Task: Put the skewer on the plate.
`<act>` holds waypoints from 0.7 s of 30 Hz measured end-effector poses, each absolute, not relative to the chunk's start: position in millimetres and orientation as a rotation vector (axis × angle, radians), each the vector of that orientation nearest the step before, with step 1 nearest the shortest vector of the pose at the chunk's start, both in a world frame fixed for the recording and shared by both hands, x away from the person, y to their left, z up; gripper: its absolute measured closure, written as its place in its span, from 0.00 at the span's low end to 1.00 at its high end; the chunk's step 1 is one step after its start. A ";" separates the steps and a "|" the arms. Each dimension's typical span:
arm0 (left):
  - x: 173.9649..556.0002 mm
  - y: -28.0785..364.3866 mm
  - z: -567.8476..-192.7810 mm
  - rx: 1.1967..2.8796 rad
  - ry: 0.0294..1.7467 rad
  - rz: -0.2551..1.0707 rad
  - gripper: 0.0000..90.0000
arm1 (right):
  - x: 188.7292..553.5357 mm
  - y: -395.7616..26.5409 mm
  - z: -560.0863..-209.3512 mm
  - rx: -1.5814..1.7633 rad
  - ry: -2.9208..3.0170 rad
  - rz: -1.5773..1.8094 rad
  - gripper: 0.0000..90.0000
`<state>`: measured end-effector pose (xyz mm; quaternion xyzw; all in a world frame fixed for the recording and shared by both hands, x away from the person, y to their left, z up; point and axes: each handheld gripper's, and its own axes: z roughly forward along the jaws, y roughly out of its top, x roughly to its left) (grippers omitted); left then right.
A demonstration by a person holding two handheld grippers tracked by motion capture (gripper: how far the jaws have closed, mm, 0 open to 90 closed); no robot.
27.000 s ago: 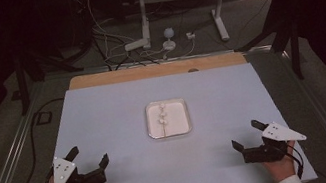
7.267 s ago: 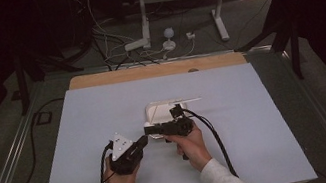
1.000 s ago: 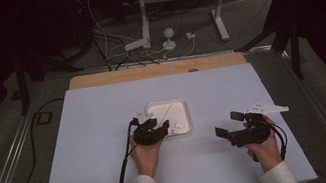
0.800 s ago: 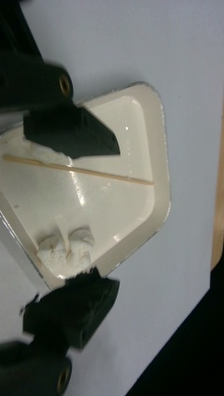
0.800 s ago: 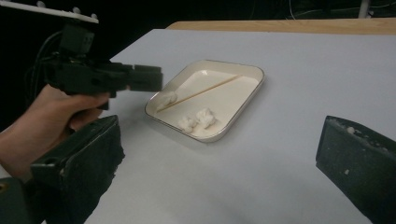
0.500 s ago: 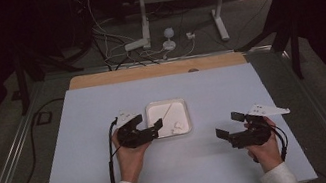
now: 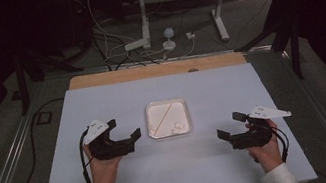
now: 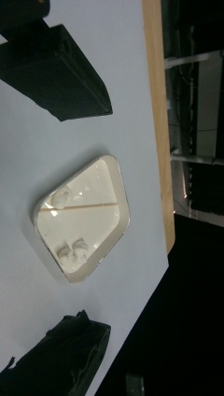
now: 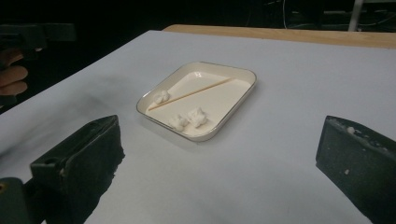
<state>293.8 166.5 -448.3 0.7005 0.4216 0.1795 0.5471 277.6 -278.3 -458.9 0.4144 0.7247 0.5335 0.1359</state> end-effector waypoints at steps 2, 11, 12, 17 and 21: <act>289.5 172.1 -448.8 1.654 0.983 0.440 0.01 | 277.4 -279.1 -460.0 1.198 2.095 1.545 0.00; 276.0 192.1 -457.3 1.651 0.966 0.490 0.01 | 276.7 -282.1 -462.9 1.178 2.081 1.536 0.00; 275.3 193.4 -459.1 1.662 0.967 0.492 0.01 | 276.8 -282.4 -463.2 1.176 2.080 1.536 0.00; 270.7 200.2 -464.9 1.644 0.980 0.530 0.01 | 276.7 -283.1 -463.5 1.156 2.075 1.524 0.00; 268.8 205.8 -464.5 1.635 0.986 0.539 0.01 | 276.3 -284.3 -463.3 1.147 2.068 1.524 0.00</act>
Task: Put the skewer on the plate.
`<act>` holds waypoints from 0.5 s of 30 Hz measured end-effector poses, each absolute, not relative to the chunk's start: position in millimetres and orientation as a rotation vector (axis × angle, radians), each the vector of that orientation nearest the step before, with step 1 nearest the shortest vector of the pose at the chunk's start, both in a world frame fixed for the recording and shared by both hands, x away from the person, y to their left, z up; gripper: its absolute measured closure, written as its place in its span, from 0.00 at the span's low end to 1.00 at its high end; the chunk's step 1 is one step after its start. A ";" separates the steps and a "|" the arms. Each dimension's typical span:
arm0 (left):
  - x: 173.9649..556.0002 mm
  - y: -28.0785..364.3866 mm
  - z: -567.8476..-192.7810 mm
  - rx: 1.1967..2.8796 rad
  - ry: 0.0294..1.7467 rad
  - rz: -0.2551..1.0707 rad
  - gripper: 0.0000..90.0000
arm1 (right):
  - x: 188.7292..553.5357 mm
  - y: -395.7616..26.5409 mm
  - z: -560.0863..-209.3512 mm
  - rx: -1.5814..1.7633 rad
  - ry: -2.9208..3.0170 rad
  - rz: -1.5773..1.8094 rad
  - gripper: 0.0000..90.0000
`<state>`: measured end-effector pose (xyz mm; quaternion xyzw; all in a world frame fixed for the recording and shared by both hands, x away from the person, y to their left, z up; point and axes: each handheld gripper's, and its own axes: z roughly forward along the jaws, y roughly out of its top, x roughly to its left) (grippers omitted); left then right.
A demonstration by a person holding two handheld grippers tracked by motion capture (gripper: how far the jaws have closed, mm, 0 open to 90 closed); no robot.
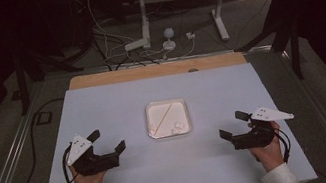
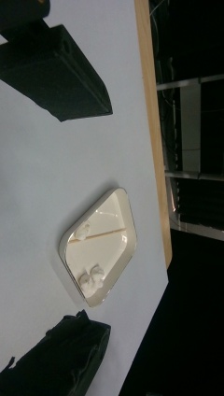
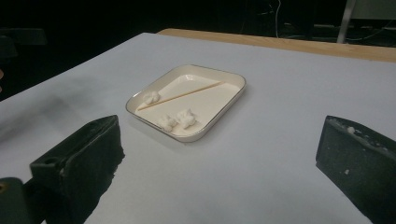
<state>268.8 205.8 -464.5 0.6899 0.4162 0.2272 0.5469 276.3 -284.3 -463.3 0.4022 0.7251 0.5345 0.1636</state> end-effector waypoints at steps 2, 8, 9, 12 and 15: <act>267.6 208.0 -463.6 1.632 0.987 0.538 0.01 | 276.6 -285.2 -463.6 1.151 2.062 1.517 0.00; 263.7 213.0 -461.6 1.637 0.986 0.543 0.01 | 277.7 -287.6 -465.3 1.164 2.052 1.517 0.00; 263.4 214.1 -461.2 1.633 0.989 0.547 0.01 | 277.9 -287.6 -465.9 1.164 2.055 1.513 0.00; 262.7 216.7 -460.7 1.624 0.998 0.554 0.01 | 277.2 -286.3 -467.1 1.159 2.062 1.499 0.00; 262.1 218.4 -460.5 1.620 1.003 0.556 0.01 | 277.0 -285.5 -467.3 1.156 2.066 1.497 0.00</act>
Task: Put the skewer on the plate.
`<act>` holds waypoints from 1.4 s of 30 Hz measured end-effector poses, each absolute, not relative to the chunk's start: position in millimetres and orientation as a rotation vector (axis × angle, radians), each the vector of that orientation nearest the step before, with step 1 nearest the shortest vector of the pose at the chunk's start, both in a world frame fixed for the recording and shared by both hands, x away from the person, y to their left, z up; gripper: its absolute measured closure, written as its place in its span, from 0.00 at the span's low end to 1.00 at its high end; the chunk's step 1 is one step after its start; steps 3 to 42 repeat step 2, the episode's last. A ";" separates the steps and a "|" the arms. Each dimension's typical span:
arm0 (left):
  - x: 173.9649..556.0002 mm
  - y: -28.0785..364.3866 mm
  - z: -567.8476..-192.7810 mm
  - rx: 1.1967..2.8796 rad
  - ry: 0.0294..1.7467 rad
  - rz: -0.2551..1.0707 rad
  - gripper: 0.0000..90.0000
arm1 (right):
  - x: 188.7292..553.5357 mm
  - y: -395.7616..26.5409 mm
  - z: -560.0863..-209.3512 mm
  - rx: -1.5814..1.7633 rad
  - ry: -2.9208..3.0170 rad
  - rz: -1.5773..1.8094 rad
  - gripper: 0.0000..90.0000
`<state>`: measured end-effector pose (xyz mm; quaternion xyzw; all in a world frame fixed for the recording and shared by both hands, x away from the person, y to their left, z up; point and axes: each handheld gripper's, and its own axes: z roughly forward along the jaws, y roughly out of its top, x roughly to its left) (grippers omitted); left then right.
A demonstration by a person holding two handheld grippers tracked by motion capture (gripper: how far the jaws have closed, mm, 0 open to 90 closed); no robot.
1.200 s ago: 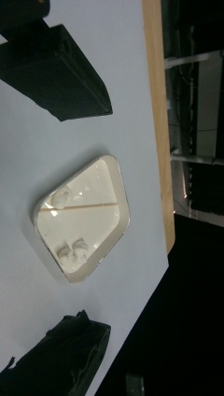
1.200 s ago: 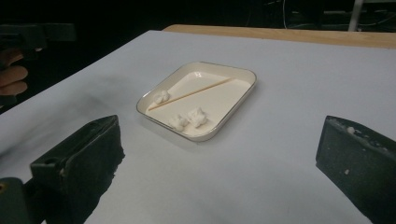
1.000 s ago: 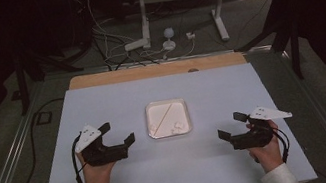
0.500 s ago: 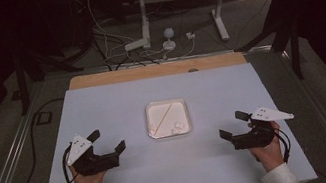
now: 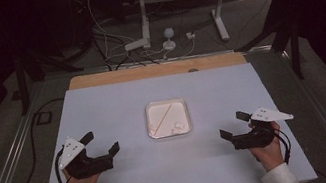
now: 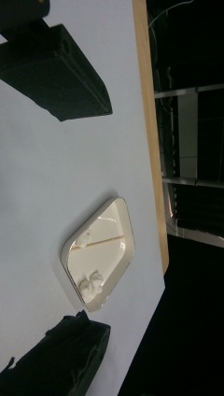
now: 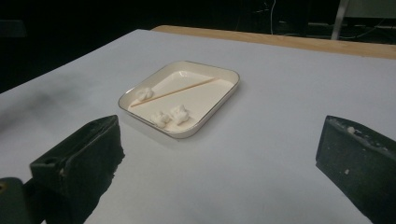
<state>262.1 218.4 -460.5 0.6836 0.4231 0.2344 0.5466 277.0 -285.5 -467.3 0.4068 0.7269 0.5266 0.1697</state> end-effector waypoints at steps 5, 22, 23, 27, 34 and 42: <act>262.1 219.4 -460.5 1.614 1.006 0.556 0.01 | 277.3 -286.0 -467.9 1.159 2.063 1.496 0.00; 262.1 219.4 -460.5 1.614 1.006 0.556 0.01 | 277.3 -286.0 -467.9 1.159 2.063 1.496 0.00; 262.1 219.4 -460.5 1.614 1.006 0.556 0.01 | 277.3 -286.0 -467.9 1.159 2.063 1.496 0.00; 262.1 219.4 -460.5 1.614 1.006 0.556 0.01 | 277.3 -286.0 -467.9 1.159 2.063 1.496 0.00; 262.1 219.4 -460.5 1.614 1.006 0.556 0.01 | 277.3 -286.0 -467.9 1.159 2.063 1.496 0.00; 262.1 219.4 -460.5 1.614 1.006 0.556 0.01 | 277.3 -286.0 -467.9 1.159 2.063 1.496 0.00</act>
